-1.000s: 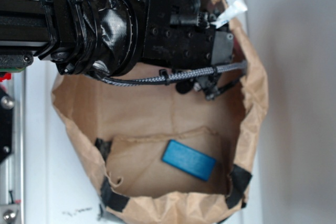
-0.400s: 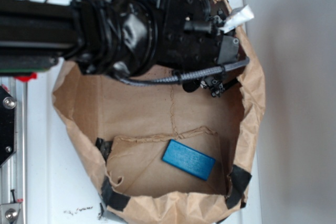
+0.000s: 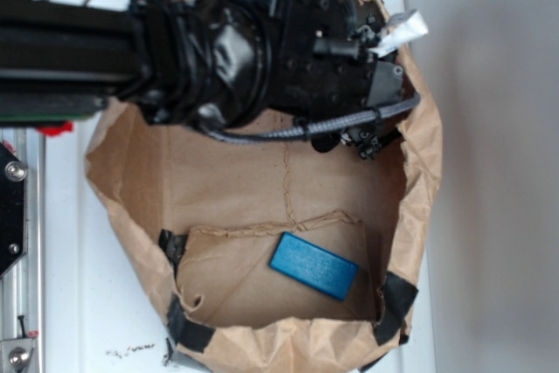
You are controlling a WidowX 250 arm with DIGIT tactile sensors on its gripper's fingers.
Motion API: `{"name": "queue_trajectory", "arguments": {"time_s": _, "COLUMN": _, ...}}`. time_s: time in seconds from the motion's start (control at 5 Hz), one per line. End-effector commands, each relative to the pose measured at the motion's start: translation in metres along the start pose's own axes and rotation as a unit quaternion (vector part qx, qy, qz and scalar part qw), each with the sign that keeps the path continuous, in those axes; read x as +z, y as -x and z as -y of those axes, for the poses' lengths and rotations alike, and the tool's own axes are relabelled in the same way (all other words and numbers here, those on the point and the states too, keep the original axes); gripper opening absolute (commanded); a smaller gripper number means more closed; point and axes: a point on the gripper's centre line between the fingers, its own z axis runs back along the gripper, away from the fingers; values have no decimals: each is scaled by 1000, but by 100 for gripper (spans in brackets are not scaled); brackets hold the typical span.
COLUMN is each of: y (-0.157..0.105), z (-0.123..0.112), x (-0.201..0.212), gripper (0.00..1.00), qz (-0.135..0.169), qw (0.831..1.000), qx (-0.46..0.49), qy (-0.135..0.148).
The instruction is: Grab the green animal.
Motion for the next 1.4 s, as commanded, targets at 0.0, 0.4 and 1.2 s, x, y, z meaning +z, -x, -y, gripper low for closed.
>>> {"name": "queue_trajectory", "arguments": {"time_s": 0.0, "y": -18, "z": 3, "x": 17, "gripper": 0, "qz": 33, "qw": 999, "qx": -2, "qy": 26}}
{"name": "queue_trajectory", "arguments": {"time_s": 0.4, "y": -17, "z": 5, "x": 14, "gripper": 0, "qz": 34, "qw": 999, "qx": -3, "qy": 20}}
{"name": "queue_trajectory", "arguments": {"time_s": 1.2, "y": -7, "z": -28, "x": 80, "gripper": 0, "qz": -34, "qw": 994, "qx": -83, "qy": 60}}
